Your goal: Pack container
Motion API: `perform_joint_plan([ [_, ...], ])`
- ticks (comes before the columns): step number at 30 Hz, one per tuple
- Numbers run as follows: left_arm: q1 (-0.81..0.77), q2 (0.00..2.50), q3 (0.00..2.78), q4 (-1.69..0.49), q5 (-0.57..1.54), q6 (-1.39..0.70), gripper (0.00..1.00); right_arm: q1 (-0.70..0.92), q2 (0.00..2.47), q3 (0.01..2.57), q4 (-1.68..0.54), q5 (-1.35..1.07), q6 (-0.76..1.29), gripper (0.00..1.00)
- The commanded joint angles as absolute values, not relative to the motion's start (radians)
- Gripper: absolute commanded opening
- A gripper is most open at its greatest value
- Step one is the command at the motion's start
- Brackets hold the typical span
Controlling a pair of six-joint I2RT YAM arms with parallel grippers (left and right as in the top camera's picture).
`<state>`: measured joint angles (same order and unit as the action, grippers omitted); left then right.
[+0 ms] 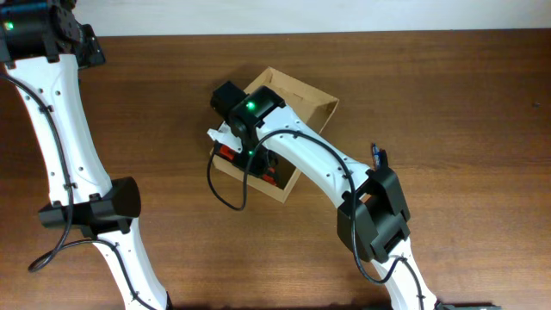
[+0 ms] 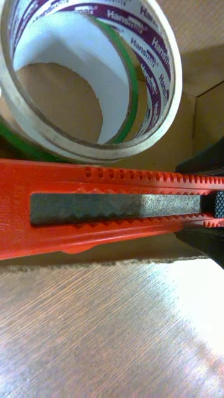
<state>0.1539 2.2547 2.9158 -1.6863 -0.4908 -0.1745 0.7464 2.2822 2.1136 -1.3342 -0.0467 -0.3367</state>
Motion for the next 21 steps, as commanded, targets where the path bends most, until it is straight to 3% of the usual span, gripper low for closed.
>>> perform_joint_plan([
  [1, 0.157, 2.225, 2.932, -1.687, -0.502, -0.162, 1.0, 0.78, 2.247, 2.108, -1.337, -0.075, -0.325, 0.14],
  [10, 0.157, 2.225, 2.932, -1.687, -0.502, -0.162, 1.0, 0.786, 2.247, 2.063, -1.319, -0.075, -0.324, 0.15],
  [12, 0.157, 2.225, 2.932, -1.687, -0.502, -0.162, 1.0, 0.786, 2.247, 2.063, -1.317, -0.068, -0.324, 0.21],
  [17, 0.157, 2.225, 2.932, -1.687, -0.502, -0.162, 1.0, 0.786, 2.247, 2.063, -1.319, -0.062, -0.321, 0.25],
  [21, 0.157, 2.225, 2.932, -1.687, -0.502, -0.162, 1.0, 0.786, 2.247, 2.063, -1.32, -0.007, -0.298, 0.44],
])
